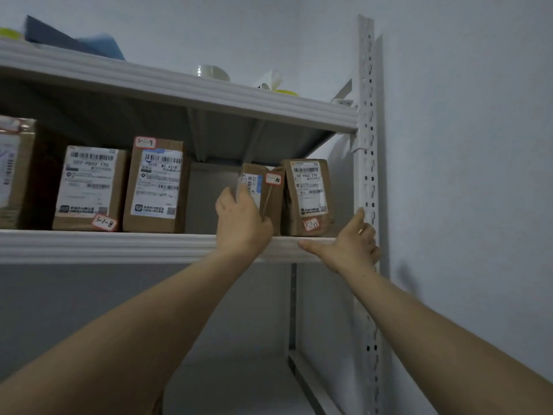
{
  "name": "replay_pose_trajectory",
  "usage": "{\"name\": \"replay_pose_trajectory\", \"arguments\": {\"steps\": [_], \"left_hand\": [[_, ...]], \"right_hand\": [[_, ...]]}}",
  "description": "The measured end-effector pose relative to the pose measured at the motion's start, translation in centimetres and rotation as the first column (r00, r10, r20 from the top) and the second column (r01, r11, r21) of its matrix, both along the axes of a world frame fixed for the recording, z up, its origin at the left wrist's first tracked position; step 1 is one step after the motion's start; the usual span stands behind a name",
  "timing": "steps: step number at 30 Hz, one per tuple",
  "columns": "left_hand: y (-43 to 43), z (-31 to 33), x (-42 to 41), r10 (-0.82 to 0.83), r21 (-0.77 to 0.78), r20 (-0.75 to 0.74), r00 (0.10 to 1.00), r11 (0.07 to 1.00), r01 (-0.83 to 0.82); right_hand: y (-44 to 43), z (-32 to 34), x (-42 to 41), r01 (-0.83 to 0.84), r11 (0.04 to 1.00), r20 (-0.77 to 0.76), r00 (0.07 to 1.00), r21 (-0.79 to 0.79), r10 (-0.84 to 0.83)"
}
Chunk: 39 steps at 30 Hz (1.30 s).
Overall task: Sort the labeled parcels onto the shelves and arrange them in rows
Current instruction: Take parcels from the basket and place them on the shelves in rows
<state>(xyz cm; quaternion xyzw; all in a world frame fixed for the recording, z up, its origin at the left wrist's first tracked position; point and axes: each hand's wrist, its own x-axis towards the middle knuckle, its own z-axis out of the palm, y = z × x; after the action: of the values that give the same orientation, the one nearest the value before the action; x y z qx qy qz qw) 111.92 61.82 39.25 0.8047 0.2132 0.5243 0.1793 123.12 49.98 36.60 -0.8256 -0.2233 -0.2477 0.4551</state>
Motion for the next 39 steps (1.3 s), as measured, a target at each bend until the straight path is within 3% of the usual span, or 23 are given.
{"name": "replay_pose_trajectory", "arguments": {"steps": [5, 11, 16, 23, 28, 31, 35, 39], "left_hand": [[-3.0, -3.8, -2.9, -0.179, 0.203, -0.105, 0.978, 0.959, 0.198], [-9.4, -10.9, -6.5, -0.331, 0.226, -0.465, 0.821, 0.852, 0.472], [-19.1, -17.6, -10.1, -0.466, 0.193, -0.636, 0.615, 0.676, 0.711], [-37.9, -28.3, -22.7, -0.586, 0.048, -0.783, 0.21, 0.28, 0.959], [-52.2, -33.7, -37.2, -0.573, -0.133, -0.808, -0.137, -0.049, 0.99], [-60.5, -36.7, -49.5, -0.522, -0.221, -0.793, -0.314, -0.234, 0.947], [-67.9, -39.2, -64.3, -0.395, -0.296, -0.799, -0.454, -0.399, 0.868], [-72.9, -40.7, -75.2, -0.27, -0.319, -0.813, -0.516, -0.534, 0.783]], "right_hand": [[-4.6, -3.1, -5.8, 0.172, 0.985, -0.042, 0.984, -0.007, -0.172], [-11.5, -9.9, -14.1, 0.348, 0.924, -0.205, 0.904, -0.158, -0.375], [-21.5, -18.4, -23.5, 0.476, 0.84, -0.308, 0.784, -0.259, -0.539], [-38.5, -30.4, -44.3, 0.699, 0.639, -0.53, 0.426, -0.322, -0.733], [-48.6, -34.0, -63.5, 0.842, 0.426, -0.61, 0.154, -0.33, -0.777], [-54.5, -35.0, -77.5, 0.914, 0.222, -0.638, -0.051, -0.34, -0.768], [-58.3, -36.8, -93.3, 0.948, -0.03, -0.693, -0.253, -0.317, -0.675], [-59.9, -38.8, -104.5, 0.94, -0.208, -0.724, -0.341, -0.27, -0.6]]}}
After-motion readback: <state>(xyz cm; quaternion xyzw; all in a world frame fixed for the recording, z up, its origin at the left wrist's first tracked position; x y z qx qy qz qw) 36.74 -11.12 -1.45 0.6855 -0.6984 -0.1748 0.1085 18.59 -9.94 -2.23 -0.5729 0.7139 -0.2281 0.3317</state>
